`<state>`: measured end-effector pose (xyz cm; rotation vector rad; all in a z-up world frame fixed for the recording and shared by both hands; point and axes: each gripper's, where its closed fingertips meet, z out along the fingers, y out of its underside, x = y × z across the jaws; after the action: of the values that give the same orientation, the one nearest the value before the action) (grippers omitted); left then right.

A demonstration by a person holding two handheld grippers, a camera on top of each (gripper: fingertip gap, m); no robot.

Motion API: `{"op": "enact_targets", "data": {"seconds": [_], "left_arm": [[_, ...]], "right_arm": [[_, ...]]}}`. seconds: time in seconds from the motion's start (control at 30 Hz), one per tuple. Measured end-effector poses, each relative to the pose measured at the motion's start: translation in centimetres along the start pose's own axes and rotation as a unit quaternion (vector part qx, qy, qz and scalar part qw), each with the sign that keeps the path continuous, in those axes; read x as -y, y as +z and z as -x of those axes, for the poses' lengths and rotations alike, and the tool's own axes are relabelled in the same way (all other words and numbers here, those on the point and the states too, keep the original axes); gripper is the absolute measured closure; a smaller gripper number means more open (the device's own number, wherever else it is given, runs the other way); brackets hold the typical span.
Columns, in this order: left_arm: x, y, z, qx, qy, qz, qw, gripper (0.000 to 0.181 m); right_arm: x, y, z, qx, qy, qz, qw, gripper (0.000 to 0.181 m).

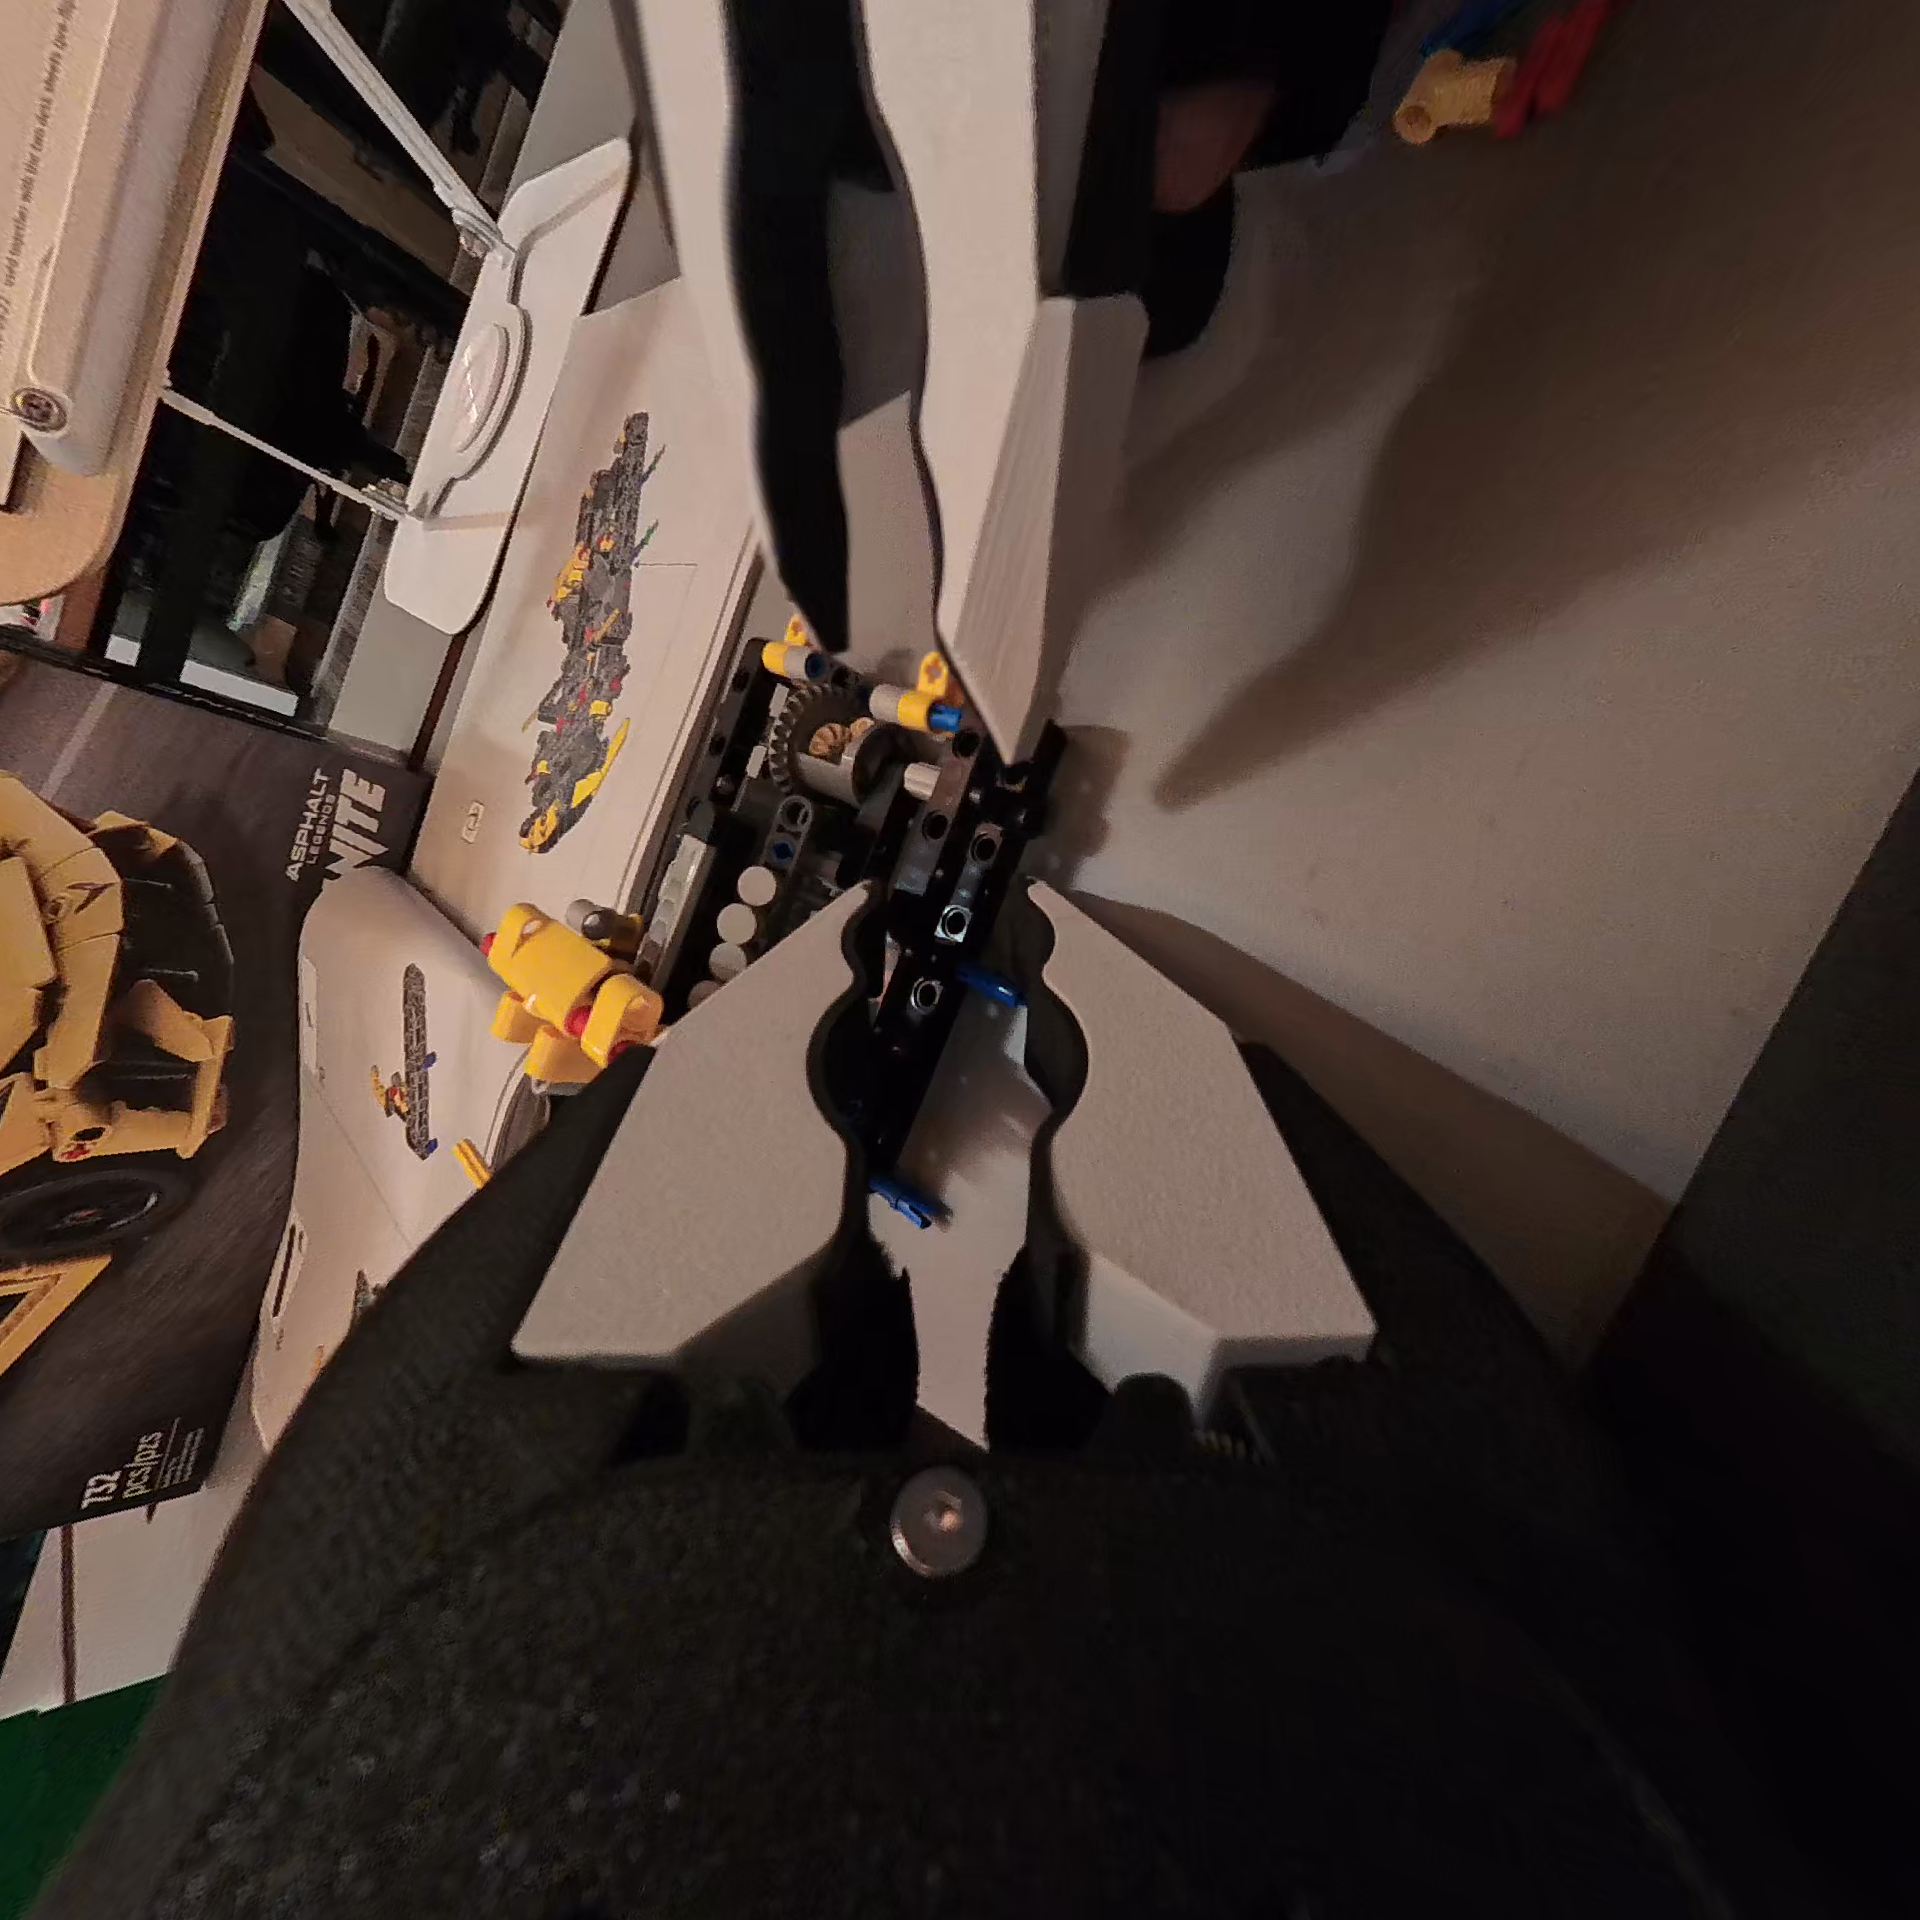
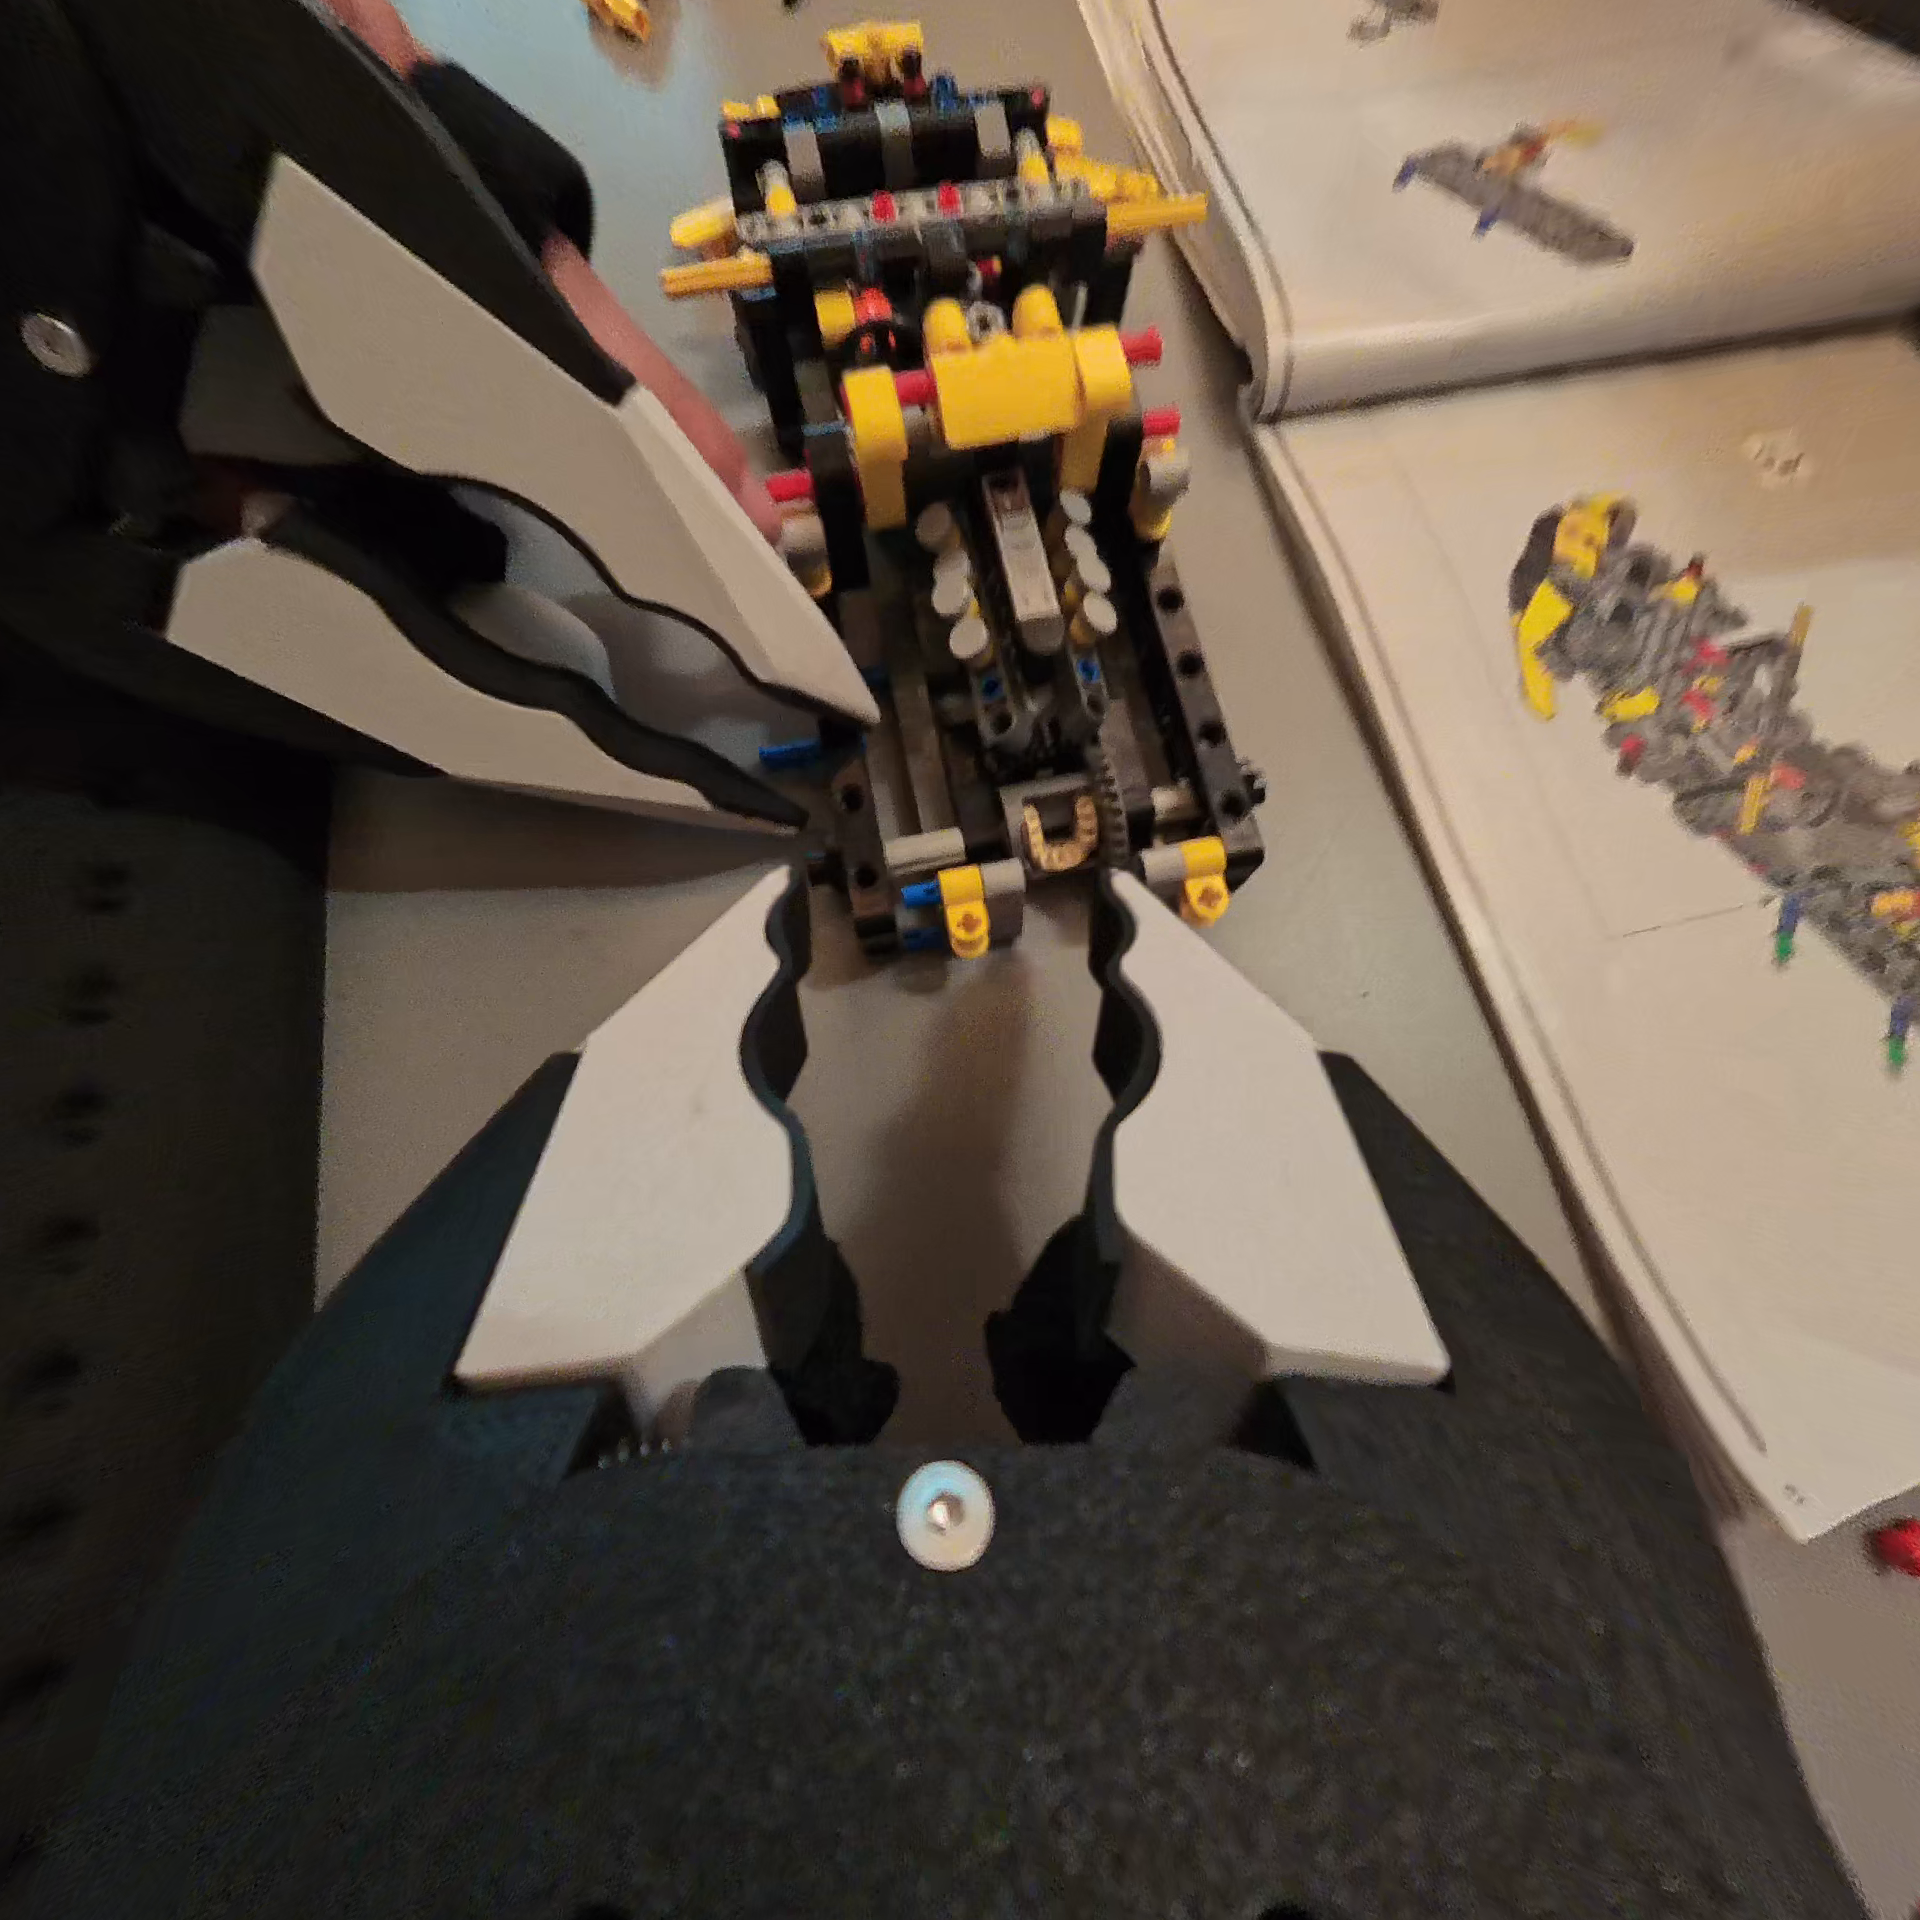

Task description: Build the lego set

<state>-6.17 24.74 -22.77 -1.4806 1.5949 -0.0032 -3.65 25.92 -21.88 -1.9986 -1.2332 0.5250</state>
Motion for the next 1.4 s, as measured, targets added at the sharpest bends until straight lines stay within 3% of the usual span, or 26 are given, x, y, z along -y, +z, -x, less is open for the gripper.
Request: {"op": "enact_targets", "data": {"seconds": [0.23, 0.73, 0.97, 1.4], "left_arm": [[0.0, 0.0, 0.0, 0.004, 0.008, 0.003, 1.0, 0.157], [-0.1, 0.1, 0.0, 0.007, 0.017, 0.005, 1.0, 0.157], [-0.1, 0.1, 0.0, 0.009, 0.021, 0.008, 1.0, 0.157], [-0.2, 0.2, 0.0, 0.008, 0.025, 0.011, 1.0, 0.157]], "right_arm": [[0.2, 1.1, 1.1, 0.064, -0.018, -0.02, 0.998, 0.131], [-1.6, 0.8, 0.5, 0.036, -0.016, -0.006, 0.999, 0.145], [0.0, 0.4, 0.6, 0.034, -0.032, -0.048, 0.998, 0.144], [0.0, 0.4, 0.5, 0.028, -0.046, -0.049, 0.997, 0.145]]}}
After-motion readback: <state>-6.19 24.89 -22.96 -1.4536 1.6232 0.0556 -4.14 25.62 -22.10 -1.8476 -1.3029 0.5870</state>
